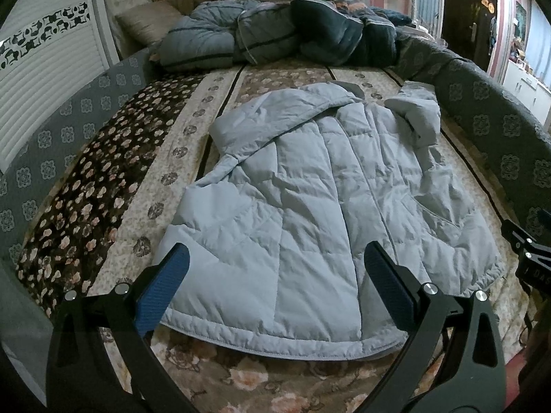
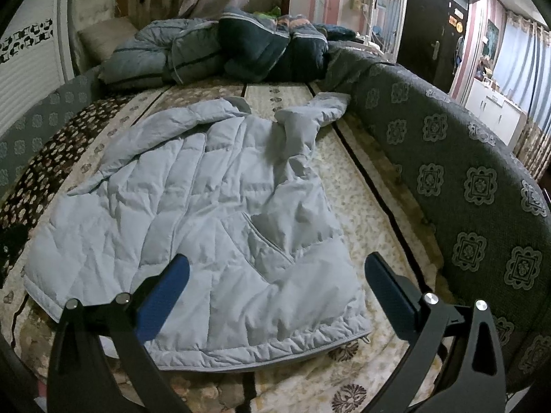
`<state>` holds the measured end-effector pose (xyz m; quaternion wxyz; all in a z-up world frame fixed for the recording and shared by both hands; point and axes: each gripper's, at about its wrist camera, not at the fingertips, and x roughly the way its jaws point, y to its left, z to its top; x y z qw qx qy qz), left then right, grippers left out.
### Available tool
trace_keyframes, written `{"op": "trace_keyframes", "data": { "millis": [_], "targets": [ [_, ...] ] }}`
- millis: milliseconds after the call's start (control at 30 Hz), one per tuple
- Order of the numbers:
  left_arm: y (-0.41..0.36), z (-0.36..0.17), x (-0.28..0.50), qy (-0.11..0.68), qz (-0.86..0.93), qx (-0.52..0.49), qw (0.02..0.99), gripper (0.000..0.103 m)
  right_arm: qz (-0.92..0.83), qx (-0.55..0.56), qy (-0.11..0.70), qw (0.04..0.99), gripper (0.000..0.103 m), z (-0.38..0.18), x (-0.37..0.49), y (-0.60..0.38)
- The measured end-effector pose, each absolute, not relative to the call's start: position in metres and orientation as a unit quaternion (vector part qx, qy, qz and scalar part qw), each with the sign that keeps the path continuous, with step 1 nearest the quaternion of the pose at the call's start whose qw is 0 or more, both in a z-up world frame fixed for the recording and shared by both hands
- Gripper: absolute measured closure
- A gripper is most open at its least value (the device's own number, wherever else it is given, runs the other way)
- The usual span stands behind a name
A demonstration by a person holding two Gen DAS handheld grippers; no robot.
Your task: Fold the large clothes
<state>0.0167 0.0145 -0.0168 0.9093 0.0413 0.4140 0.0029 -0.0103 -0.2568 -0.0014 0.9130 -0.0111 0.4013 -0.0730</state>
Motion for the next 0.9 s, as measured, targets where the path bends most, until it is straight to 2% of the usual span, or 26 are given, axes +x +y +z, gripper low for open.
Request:
{"op": "trace_keyframes", "data": {
  "millis": [633,900],
  "targets": [
    [0.022,-0.025,0.046,0.438,0.003,0.045,0.898,0.003,-0.070,-0.025,0.408,0.910,0.002,0.004,0.014,-0.255],
    [0.042,-0.026,0.068,0.443,0.016,0.010,0.896,0.003,-0.061,-0.031,0.409,0.910,0.002,0.008,0.032,-0.252]
  ]
}}
